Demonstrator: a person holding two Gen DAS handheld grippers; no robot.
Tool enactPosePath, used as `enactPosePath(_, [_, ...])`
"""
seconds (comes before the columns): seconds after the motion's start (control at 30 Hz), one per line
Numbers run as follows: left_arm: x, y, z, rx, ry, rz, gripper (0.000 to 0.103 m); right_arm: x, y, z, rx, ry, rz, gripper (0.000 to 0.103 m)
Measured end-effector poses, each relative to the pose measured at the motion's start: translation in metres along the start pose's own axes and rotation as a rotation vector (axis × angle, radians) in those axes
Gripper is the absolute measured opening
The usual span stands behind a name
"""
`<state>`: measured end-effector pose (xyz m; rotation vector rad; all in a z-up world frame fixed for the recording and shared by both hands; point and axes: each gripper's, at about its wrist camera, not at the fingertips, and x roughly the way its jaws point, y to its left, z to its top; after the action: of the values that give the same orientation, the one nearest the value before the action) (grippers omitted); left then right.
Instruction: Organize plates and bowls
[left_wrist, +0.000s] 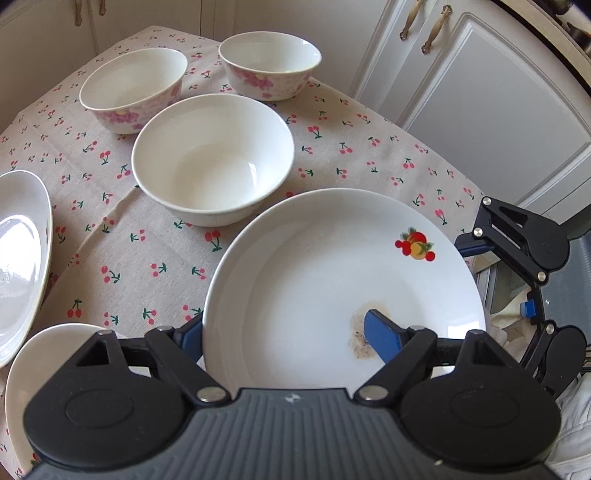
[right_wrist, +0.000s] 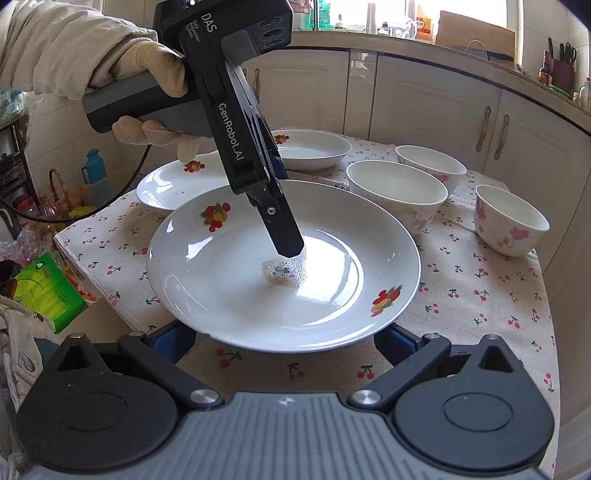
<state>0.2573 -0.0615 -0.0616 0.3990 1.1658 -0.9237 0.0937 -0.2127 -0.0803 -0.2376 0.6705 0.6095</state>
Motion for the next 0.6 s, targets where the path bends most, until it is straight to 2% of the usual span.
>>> enactPosePath(0.27, [-0.022,0.008,-0.015,-0.044,-0.046,0.027,0.086,0.000,0.006,0.020,-0.047,-0.005,0.029,0.103])
enactPosePath(0.6, [-0.048,0.032,-0.039,-0.106,-0.091,0.062,0.086,0.021,0.018,0.049,-0.099,0.002,0.090,0.103])
